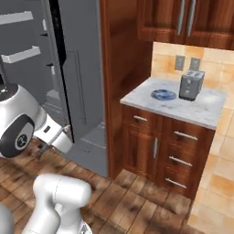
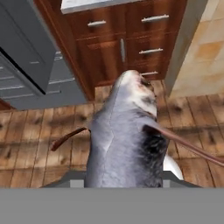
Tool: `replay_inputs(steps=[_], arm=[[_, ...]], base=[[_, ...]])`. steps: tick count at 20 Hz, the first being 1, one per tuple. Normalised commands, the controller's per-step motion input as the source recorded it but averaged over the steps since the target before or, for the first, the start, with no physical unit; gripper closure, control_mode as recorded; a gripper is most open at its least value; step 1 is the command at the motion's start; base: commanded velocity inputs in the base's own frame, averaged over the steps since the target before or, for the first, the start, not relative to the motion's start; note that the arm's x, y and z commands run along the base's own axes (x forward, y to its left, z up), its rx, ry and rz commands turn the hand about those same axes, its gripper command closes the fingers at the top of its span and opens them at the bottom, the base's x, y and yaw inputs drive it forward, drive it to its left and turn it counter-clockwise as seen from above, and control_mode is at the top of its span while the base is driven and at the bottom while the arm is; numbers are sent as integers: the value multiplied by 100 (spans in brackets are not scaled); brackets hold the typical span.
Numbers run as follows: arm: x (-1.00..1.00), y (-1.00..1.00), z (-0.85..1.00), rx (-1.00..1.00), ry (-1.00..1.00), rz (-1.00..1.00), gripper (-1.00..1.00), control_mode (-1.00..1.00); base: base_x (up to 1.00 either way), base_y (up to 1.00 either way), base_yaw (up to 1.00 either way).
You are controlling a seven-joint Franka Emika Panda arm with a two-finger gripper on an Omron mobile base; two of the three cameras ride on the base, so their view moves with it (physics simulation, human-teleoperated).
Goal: Place the fish on the counter behind the older fish on the same shelf of the fridge to maintain FIFO order. Close the fridge door when finished.
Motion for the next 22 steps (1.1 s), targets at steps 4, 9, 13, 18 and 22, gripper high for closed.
replay_inputs(steps=[4, 9, 13, 18, 22], arm=[[0, 0, 0, 0, 0, 0, 100, 100], [0, 0, 0, 0, 0, 0, 100, 100], [0, 0, 0, 0, 0, 0, 100, 100], [0, 0, 0, 0, 0, 0, 100, 100], [0, 0, 0, 0, 0, 0, 100, 100]], base=[[-7, 73, 51], [7, 62, 54], [53, 56, 28], [82, 61, -12], [97, 35, -35]])
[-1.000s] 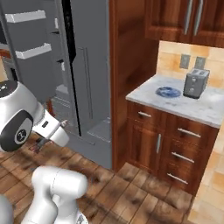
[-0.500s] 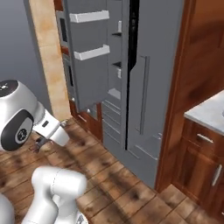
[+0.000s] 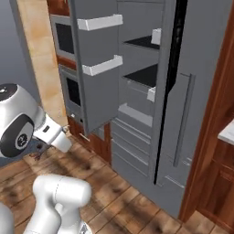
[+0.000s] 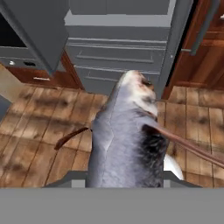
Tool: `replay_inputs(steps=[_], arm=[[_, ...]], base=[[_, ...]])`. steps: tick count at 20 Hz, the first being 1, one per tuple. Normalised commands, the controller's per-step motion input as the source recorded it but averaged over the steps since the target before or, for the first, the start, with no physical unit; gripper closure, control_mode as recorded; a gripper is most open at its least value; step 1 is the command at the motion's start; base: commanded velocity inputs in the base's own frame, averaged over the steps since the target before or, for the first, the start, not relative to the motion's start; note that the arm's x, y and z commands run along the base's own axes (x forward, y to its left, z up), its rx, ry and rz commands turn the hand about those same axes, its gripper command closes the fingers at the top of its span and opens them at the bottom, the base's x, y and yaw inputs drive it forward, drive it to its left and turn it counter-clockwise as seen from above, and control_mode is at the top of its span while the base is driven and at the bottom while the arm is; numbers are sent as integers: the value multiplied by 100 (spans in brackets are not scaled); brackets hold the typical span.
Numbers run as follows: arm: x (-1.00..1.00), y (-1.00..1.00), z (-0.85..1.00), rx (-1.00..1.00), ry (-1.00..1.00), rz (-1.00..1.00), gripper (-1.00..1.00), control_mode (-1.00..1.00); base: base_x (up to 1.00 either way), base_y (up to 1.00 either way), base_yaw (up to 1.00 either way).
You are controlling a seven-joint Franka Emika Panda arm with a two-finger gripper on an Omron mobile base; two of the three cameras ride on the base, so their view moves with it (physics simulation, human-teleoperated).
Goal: Place the fish on the counter behind the older fish on the same shelf of the fridge to maintain FIFO order. Close the fridge door when finished.
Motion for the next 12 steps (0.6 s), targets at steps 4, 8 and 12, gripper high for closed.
replay_inputs(steps=[4, 8, 12], arm=[[0, 0, 0, 0, 0, 0, 100, 100], [0, 0, 0, 0, 0, 0, 100, 100], [0, 0, 0, 0, 0, 0, 100, 100]], base=[[78, 0, -43], [81, 9, -43], [82, 52, -43]])
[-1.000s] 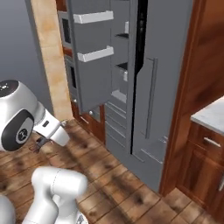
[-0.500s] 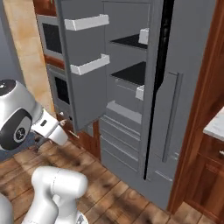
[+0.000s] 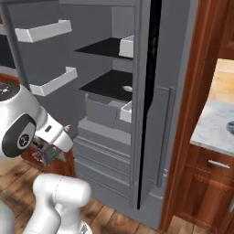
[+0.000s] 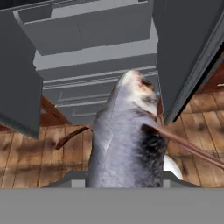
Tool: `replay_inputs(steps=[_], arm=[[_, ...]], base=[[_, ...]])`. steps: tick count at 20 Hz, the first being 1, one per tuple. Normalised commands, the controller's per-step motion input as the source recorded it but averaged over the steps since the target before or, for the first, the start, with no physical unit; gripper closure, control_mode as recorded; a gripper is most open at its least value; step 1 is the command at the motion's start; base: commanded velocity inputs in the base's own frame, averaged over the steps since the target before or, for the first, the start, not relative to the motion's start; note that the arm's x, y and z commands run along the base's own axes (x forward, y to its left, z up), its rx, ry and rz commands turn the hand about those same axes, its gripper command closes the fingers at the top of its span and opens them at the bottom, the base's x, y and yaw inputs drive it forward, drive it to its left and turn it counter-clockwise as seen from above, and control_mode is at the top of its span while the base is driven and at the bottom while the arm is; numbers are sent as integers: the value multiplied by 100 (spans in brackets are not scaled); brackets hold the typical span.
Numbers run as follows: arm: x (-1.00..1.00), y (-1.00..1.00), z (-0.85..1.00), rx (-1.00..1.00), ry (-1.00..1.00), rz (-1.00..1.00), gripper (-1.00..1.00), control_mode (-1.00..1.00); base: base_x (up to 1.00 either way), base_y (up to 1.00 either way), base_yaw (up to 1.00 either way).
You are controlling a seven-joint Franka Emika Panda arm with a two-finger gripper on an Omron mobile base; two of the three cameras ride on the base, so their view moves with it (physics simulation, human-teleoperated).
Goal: Place the fish on the counter behind the older fish on the same shelf of the fridge to maintain FIFO order. Close the fridge door when finished.
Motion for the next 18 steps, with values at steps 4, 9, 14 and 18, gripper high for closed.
replay_inputs(steps=[4, 9, 14, 18], arm=[[0, 0, 0, 0, 0, 0, 100, 100], [0, 0, 0, 0, 0, 0, 100, 100], [0, 0, 0, 0, 0, 0, 100, 100], [0, 0, 0, 0, 0, 0, 100, 100]], base=[[70, 57, -44], [68, -1, -24], [76, 1, -20], [77, 0, -20]])
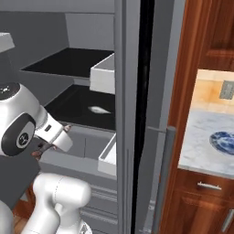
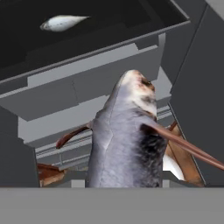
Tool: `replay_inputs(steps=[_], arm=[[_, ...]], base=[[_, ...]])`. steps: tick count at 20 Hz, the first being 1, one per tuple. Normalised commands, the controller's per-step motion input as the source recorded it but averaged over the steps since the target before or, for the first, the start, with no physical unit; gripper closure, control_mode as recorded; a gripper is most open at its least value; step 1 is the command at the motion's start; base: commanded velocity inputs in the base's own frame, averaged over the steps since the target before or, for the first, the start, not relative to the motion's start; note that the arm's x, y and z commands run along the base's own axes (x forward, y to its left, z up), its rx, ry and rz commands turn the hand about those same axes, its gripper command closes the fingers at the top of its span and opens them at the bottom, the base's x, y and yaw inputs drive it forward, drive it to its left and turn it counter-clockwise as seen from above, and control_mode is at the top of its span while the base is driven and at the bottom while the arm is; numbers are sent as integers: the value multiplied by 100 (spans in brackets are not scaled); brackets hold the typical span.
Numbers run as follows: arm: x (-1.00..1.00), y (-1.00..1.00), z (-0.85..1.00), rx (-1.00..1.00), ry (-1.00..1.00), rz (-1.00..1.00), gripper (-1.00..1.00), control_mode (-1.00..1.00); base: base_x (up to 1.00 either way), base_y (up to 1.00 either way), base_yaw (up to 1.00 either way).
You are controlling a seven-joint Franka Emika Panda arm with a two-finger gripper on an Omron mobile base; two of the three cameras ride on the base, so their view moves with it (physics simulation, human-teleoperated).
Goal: Place the fish on the counter behind the older fish on the same shelf of the fridge to maintain FIFO order. Close the fridge door when finished.
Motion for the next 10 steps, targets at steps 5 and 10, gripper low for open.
replay_inputs(steps=[5, 10], arm=[[0, 0, 0, 0, 0, 0, 100, 100], [0, 0, 0, 0, 0, 0, 100, 100]], base=[[73, 4, -20], [59, 32, -12]])
